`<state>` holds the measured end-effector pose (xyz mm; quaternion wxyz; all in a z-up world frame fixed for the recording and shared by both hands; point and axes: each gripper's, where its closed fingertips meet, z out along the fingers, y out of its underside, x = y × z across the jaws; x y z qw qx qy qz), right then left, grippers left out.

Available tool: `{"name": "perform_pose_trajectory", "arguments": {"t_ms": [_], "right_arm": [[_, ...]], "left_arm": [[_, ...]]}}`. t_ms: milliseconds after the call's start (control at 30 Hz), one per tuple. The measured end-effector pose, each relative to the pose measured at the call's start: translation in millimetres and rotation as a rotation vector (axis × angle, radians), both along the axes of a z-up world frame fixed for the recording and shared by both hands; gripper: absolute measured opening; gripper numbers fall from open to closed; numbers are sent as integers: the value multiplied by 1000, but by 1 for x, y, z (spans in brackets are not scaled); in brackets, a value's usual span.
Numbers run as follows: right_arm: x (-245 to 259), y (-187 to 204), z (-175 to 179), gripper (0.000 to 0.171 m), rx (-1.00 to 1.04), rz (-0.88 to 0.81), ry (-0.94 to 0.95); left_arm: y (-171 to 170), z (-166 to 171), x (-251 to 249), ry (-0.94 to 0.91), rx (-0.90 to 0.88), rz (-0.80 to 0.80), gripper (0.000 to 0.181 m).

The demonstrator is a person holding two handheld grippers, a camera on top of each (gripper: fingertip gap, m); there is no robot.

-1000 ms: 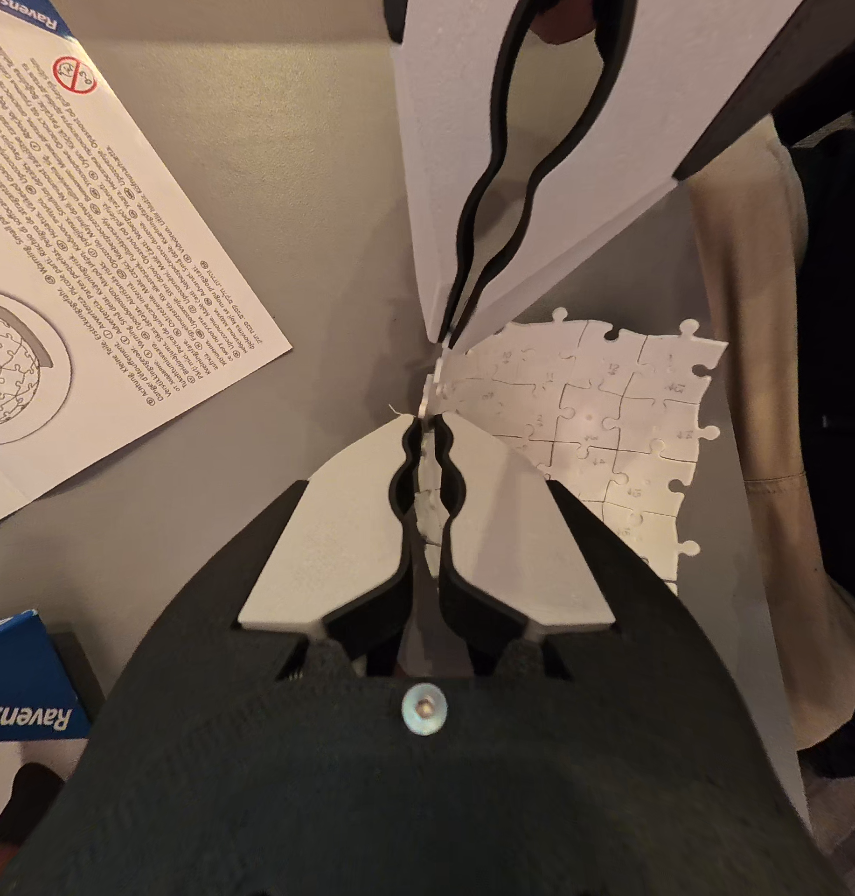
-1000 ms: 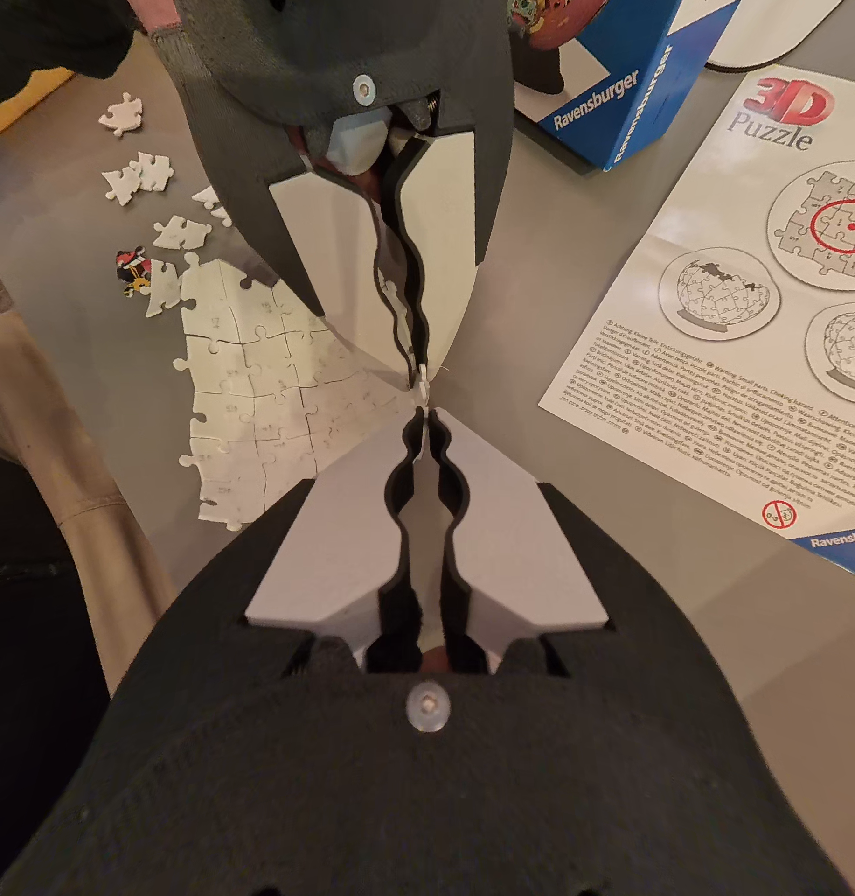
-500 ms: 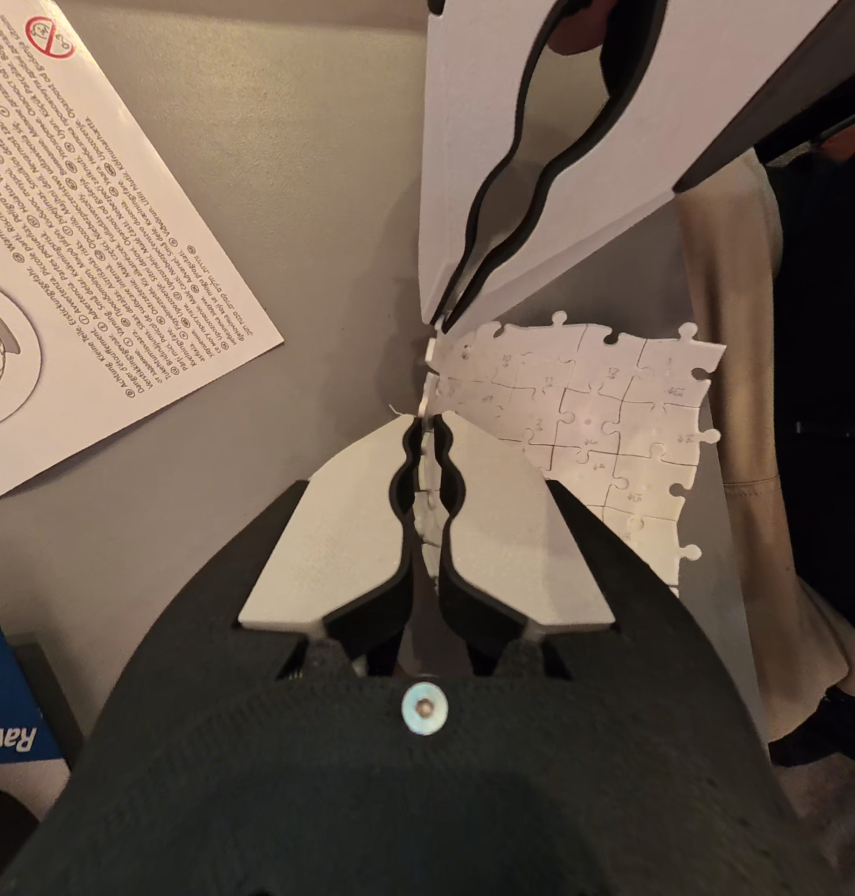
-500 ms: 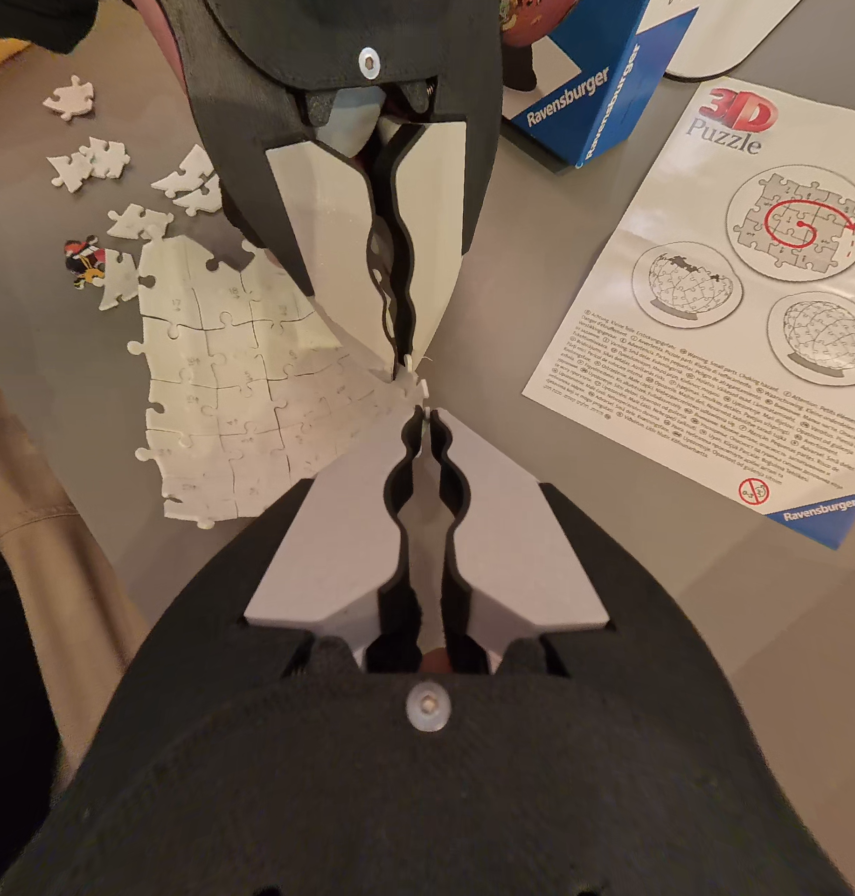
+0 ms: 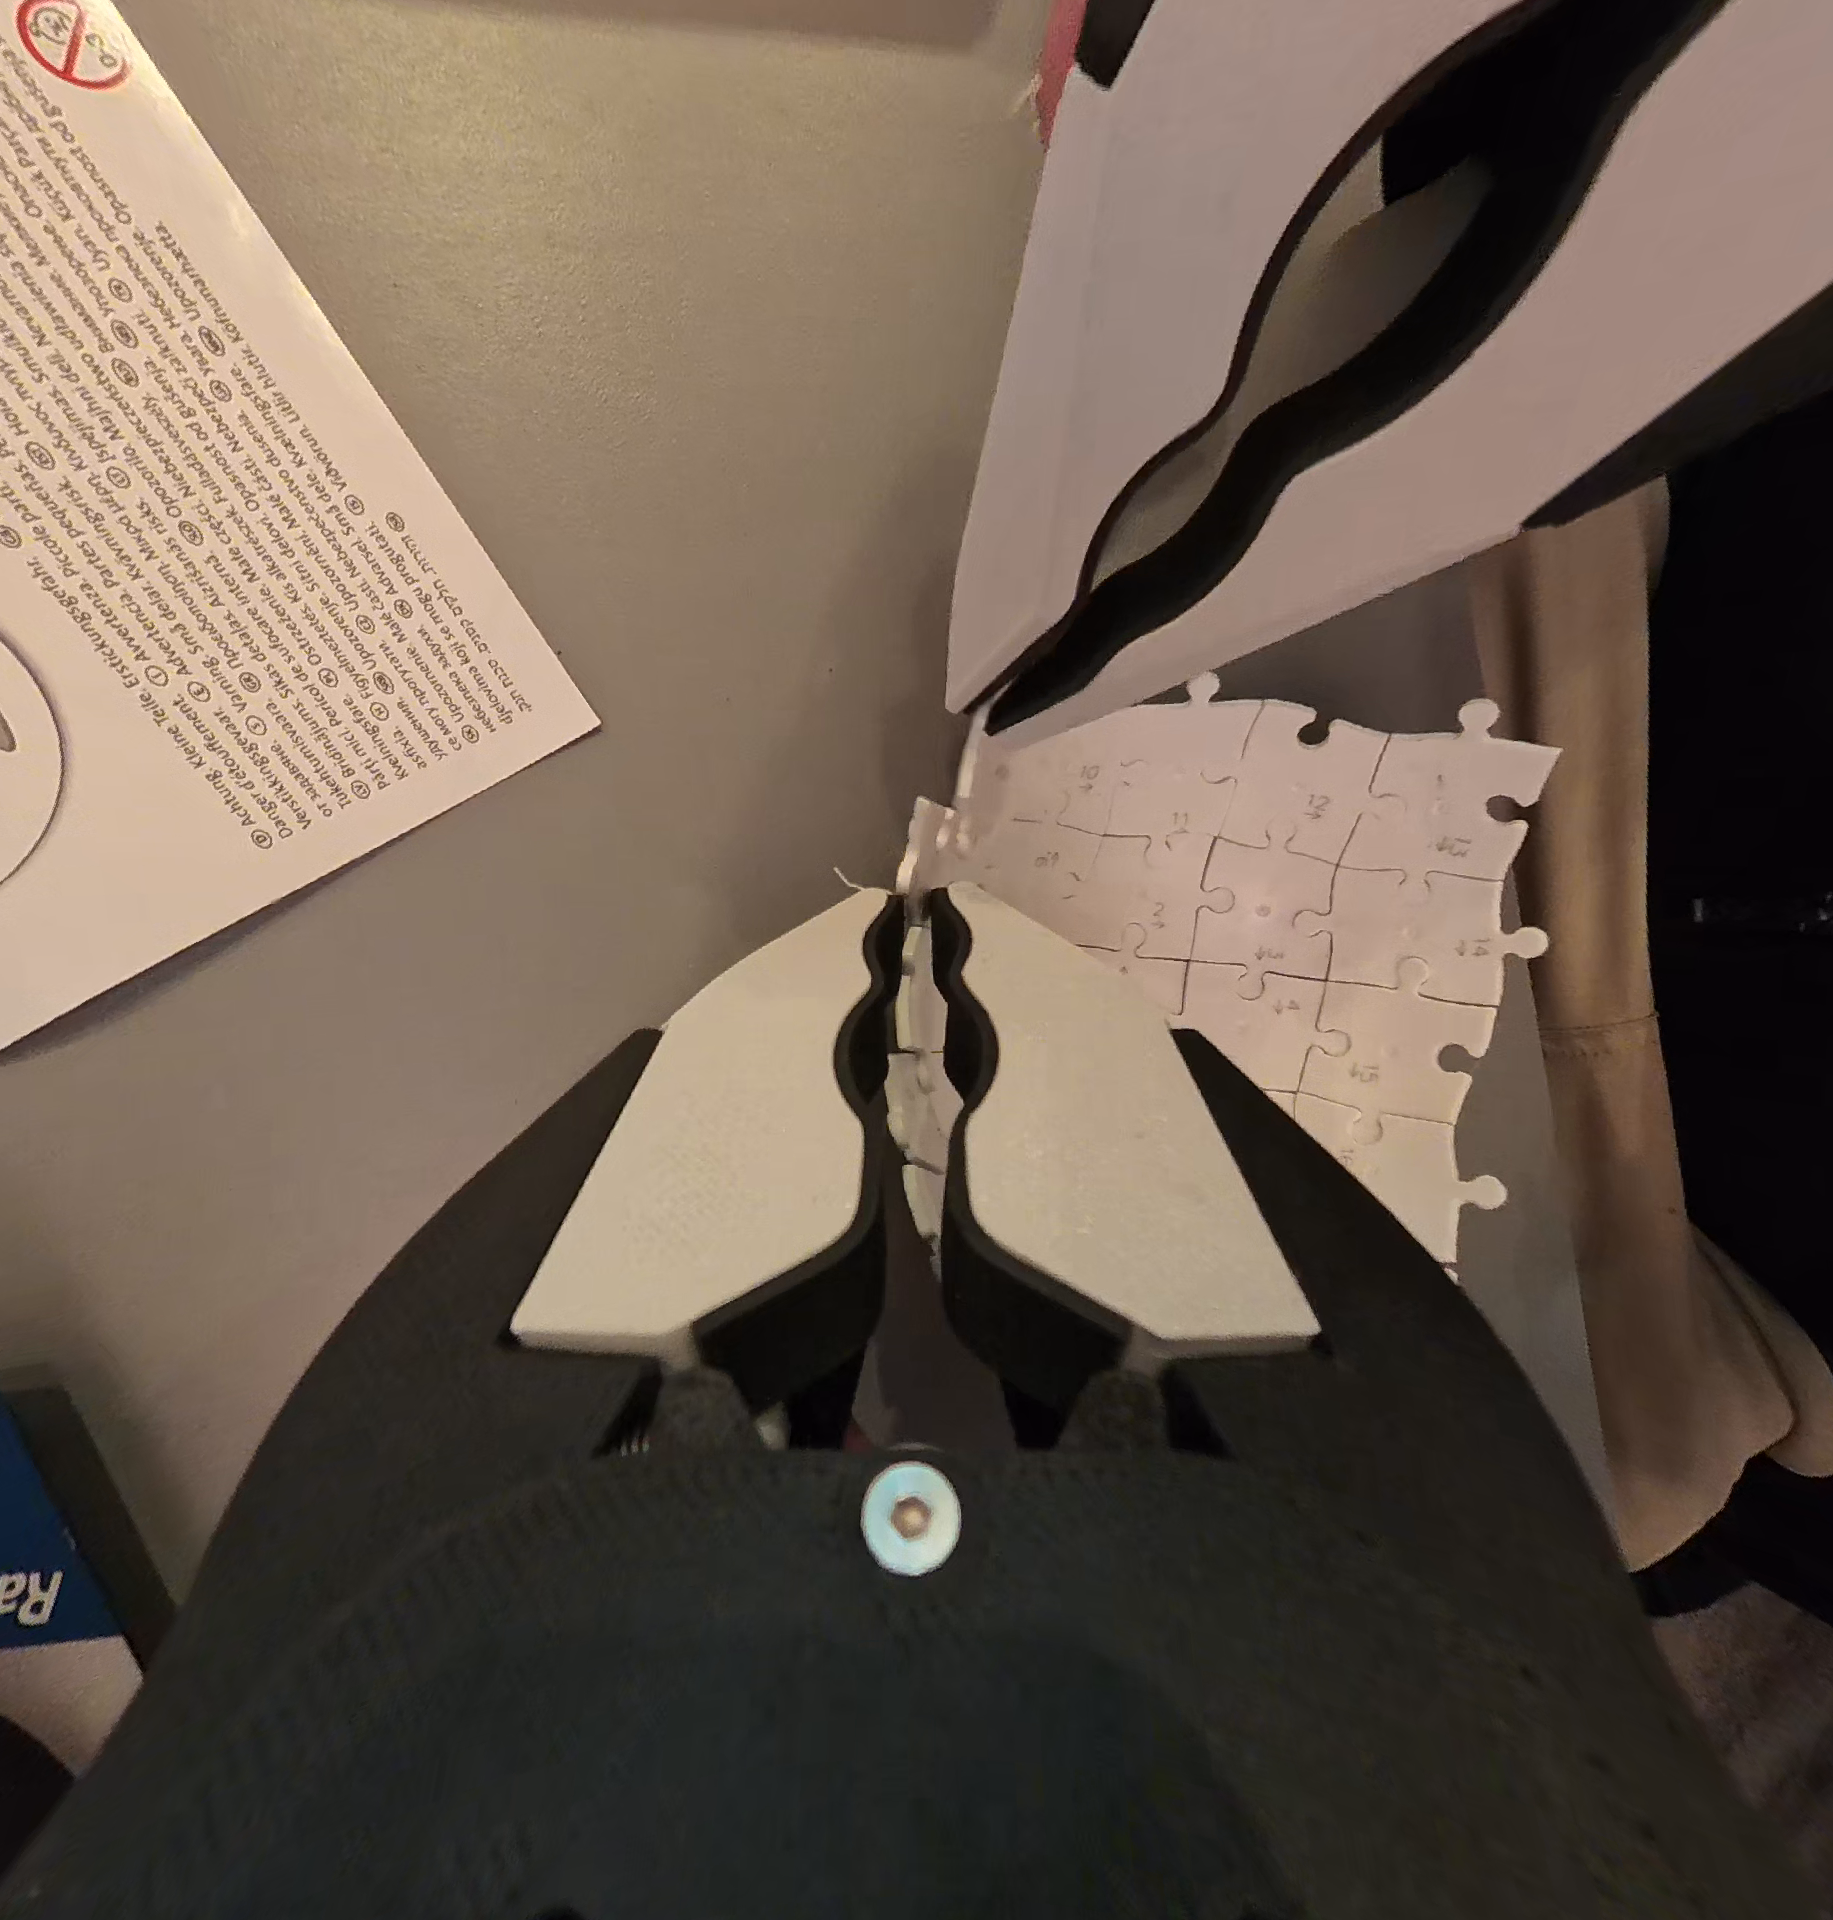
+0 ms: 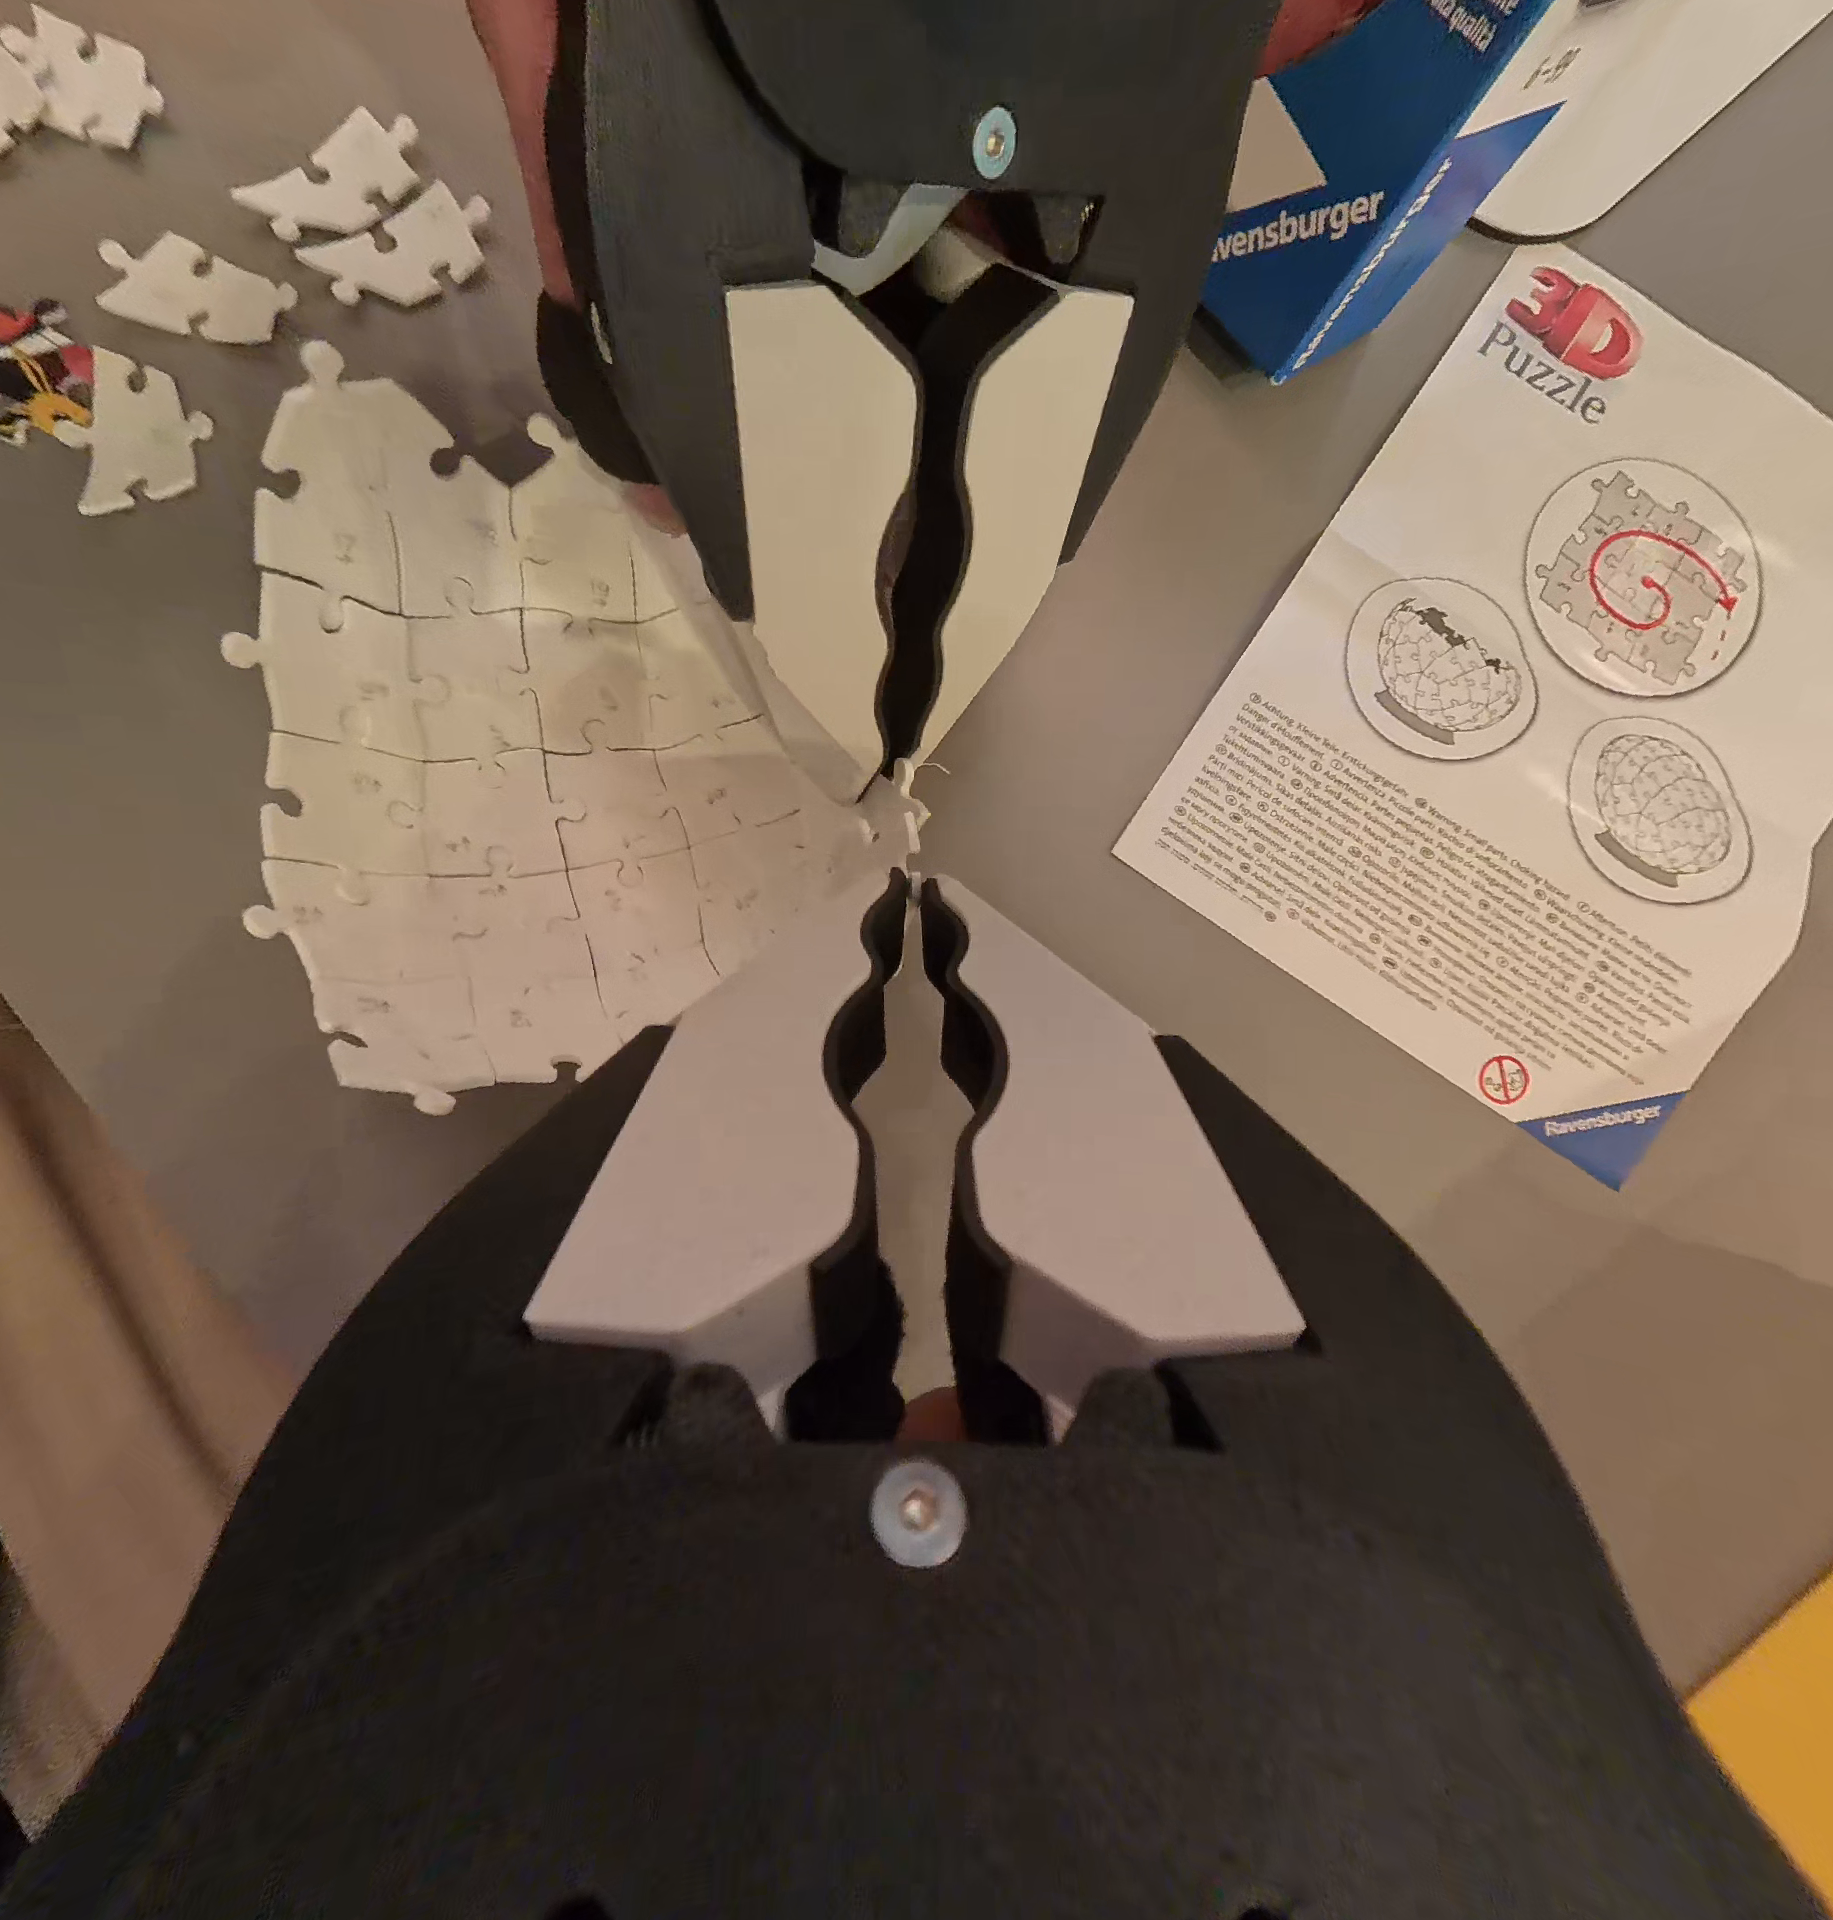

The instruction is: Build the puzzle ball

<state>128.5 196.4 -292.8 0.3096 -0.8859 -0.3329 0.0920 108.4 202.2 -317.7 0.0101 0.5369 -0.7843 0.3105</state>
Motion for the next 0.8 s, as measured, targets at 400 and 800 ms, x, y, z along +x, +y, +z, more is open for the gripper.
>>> {"name": "perform_pose_trajectory", "arguments": {"t_ms": [400,800], "right_arm": [[5,1,-8,1,-61,-33,2],[11,4,-11,1,-61,-38,-5]], "left_arm": [[-4,1,0,9,-25,-34,15],[-3,-1,8,55,-57,-72,25]]}}
